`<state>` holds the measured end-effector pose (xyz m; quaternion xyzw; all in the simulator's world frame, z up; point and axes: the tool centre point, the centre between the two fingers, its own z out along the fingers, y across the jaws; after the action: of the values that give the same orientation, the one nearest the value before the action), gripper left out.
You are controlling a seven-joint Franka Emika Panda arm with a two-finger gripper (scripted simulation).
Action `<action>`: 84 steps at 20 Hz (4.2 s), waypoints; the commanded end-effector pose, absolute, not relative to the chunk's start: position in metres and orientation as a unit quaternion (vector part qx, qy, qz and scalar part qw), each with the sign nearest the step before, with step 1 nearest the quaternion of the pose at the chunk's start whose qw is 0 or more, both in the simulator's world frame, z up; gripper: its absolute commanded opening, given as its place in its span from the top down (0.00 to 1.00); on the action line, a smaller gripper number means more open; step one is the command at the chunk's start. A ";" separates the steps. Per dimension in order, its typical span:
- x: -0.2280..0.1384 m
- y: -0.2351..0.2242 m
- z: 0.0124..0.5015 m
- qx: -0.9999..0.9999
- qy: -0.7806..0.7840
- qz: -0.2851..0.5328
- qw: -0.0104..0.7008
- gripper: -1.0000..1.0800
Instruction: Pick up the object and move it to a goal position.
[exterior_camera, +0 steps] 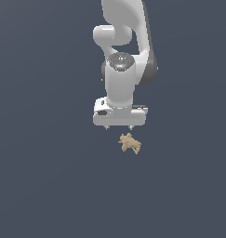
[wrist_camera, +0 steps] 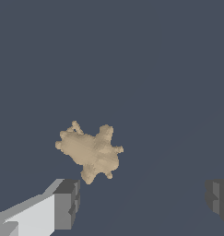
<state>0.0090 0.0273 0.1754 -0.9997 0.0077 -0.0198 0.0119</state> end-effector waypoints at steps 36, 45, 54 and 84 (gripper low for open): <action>0.034 0.049 0.092 -0.971 0.125 0.203 -0.021 0.00; 0.035 0.053 0.067 -0.952 0.156 0.262 -0.029 0.00; 0.034 0.056 0.048 -0.934 0.179 0.306 -0.035 0.00; 0.034 0.057 0.039 -0.924 0.191 0.328 -0.037 1.00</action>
<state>0.0336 0.0568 0.0386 -0.9243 0.1913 0.3281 -0.0372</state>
